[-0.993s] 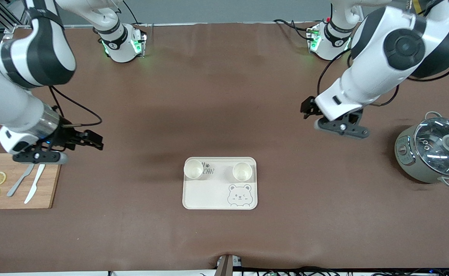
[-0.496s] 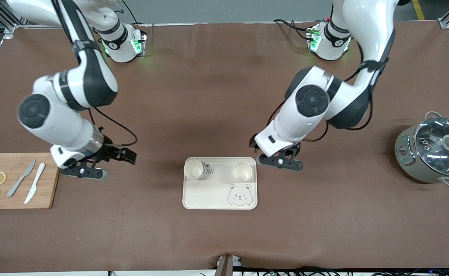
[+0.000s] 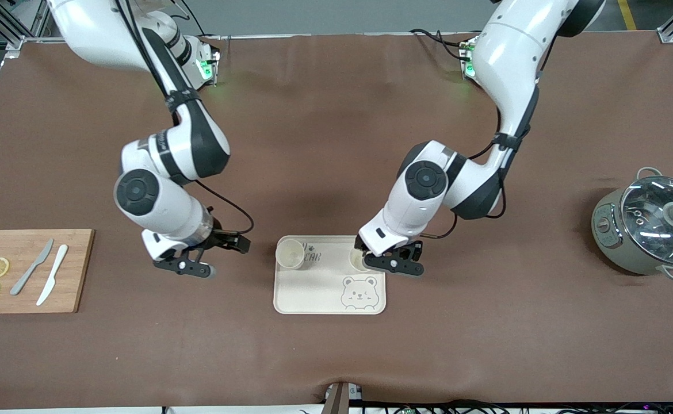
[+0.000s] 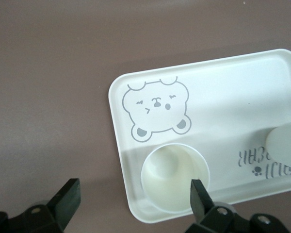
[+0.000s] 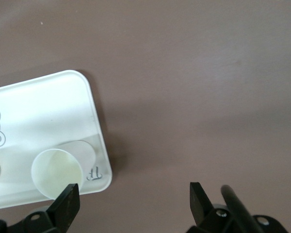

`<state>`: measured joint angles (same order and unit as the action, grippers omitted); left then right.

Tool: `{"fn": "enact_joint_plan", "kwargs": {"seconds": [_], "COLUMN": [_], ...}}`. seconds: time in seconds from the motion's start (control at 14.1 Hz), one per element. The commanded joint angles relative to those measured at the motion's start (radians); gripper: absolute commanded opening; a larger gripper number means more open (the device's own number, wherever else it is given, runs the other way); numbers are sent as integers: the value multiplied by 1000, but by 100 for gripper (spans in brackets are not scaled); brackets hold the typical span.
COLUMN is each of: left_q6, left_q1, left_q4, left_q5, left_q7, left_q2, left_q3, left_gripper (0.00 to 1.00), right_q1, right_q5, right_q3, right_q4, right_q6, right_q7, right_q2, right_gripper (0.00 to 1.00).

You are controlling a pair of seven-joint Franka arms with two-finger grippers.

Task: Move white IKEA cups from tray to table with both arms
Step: 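Lower the right gripper onto one cup while the left gripper lowers onto another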

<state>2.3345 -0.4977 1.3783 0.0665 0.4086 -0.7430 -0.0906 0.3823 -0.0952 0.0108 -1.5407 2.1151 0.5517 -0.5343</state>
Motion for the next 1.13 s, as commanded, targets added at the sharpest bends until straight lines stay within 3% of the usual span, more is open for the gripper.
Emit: {"fn": "enact_joint_plan", "kwargs": {"seconds": [0.0, 0.64, 0.71, 0.78, 1.06], "left_q6": [14, 121, 123, 120, 121], "left_q1": [-9, -5, -8, -5, -12], "left_q4": [-36, -28, -28, -27, -27], "left_q5": [19, 13, 1, -13, -14], "left_q7": [-7, 2, 22, 95, 125], "left_q2": [-47, -122, -122, -118, -125], "left_q3": [25, 25, 22, 25, 25], "left_gripper": [100, 100, 84, 1, 0], "right_q1": [39, 79, 81, 90, 101], "right_q5": [-9, -14, -21, -37, -52], "right_q3": [8, 6, 6, 6, 6], "right_q4": [40, 65, 70, 74, 82], "right_q6": [32, 134, 134, 134, 134], "right_q7": [47, 53, 53, 53, 54], "right_q2": [-68, -187, -194, -199, -211], "right_gripper": [100, 100, 100, 100, 100]}}
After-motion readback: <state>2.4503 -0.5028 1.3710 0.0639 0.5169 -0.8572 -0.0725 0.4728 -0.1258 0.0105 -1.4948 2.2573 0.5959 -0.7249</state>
